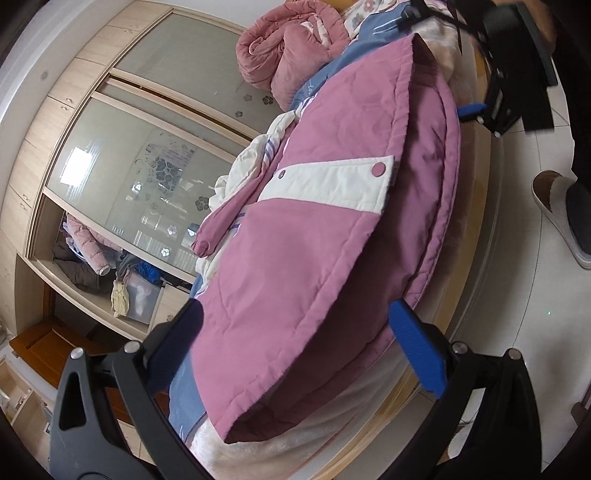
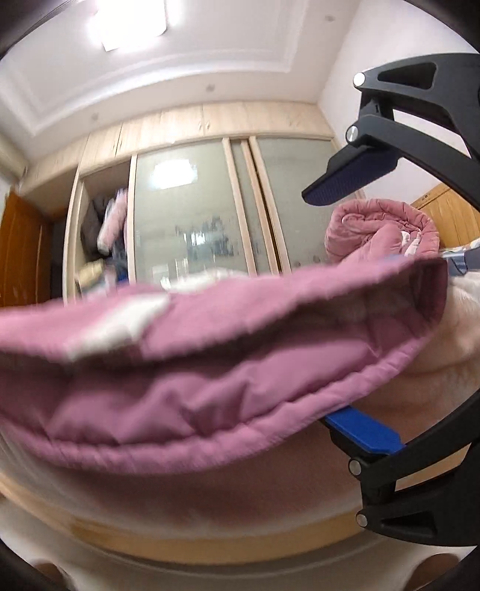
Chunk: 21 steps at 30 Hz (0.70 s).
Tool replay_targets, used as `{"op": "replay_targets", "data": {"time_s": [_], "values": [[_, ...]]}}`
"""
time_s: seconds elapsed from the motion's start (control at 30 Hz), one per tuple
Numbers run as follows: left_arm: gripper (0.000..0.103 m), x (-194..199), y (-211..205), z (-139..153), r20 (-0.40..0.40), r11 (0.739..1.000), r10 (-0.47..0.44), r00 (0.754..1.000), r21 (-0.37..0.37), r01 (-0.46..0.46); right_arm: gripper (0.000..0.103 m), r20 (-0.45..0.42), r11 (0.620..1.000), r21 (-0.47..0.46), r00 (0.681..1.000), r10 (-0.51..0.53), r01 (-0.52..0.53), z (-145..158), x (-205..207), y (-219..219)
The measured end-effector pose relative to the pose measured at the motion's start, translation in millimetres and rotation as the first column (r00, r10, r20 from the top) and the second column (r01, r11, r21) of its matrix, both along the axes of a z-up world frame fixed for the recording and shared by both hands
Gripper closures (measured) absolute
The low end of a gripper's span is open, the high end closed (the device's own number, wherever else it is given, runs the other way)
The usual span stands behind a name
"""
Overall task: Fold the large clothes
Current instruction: 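Grasp the pink jacket hem with both tools and lift it, then lift the hem with both tools and carry it over toward the folded hood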
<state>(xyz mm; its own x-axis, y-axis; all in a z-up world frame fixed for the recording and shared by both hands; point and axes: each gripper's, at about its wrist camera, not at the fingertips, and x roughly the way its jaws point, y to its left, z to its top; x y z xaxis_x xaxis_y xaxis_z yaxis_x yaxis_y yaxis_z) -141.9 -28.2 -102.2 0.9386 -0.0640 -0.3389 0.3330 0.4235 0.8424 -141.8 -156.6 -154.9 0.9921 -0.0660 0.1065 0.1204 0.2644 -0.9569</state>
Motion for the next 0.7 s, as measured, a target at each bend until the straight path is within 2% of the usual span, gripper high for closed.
{"op": "replay_targets", "data": {"time_s": [0.07,0.2,0.3,0.33,0.4,0.47,0.5,0.57,0.63,0.7], "values": [[0.002,0,-1,0,-0.001,1.000,-0.001,1.000,-0.001,0.001,0.001,0.011,0.999,0.043,1.000,-0.001,0.001,12,2,-1],[0.002,-1,-1,0,-0.006,1.000,-0.005,1.000,-0.005,0.005,0.001,-0.070,0.993,0.115,0.997,-0.021,0.029,27,27,-1],[0.002,-2,-2,-2,-0.014,1.000,-0.009,1.000,0.000,0.009,0.001,-0.081,0.987,0.161,0.997,-0.012,0.025,46,37,3],[0.002,-3,-2,-3,-0.015,1.000,-0.009,1.000,0.002,0.009,0.002,-0.090,0.979,0.205,0.996,-0.001,0.020,58,39,2],[0.002,-4,-3,-4,-0.020,1.000,-0.012,1.000,-0.003,0.012,0.014,-0.153,0.943,0.331,0.987,0.042,0.012,85,38,-2],[0.002,-7,-2,-4,-0.030,0.999,-0.028,0.999,-0.017,0.027,0.041,-0.274,0.880,0.475,0.954,0.119,0.027,114,47,-14],[0.002,-8,-3,-5,-0.032,0.999,-0.032,0.999,-0.018,0.031,0.048,-0.311,0.857,0.514,0.941,0.135,0.047,122,52,-17],[0.002,-9,-6,-8,-0.034,0.999,-0.034,0.999,-0.016,0.034,0.083,-0.412,0.806,0.583,0.893,0.182,0.105,134,67,-22],[0.002,-7,-11,-12,-0.039,0.999,-0.041,0.998,-0.007,0.040,0.091,-0.443,0.793,0.595,0.876,0.188,0.131,138,76,-17],[0.002,-4,-16,-15,-0.011,0.999,-0.041,0.999,0.012,0.041,0.093,-0.444,0.791,0.598,0.874,0.197,0.126,139,72,-11]]}}
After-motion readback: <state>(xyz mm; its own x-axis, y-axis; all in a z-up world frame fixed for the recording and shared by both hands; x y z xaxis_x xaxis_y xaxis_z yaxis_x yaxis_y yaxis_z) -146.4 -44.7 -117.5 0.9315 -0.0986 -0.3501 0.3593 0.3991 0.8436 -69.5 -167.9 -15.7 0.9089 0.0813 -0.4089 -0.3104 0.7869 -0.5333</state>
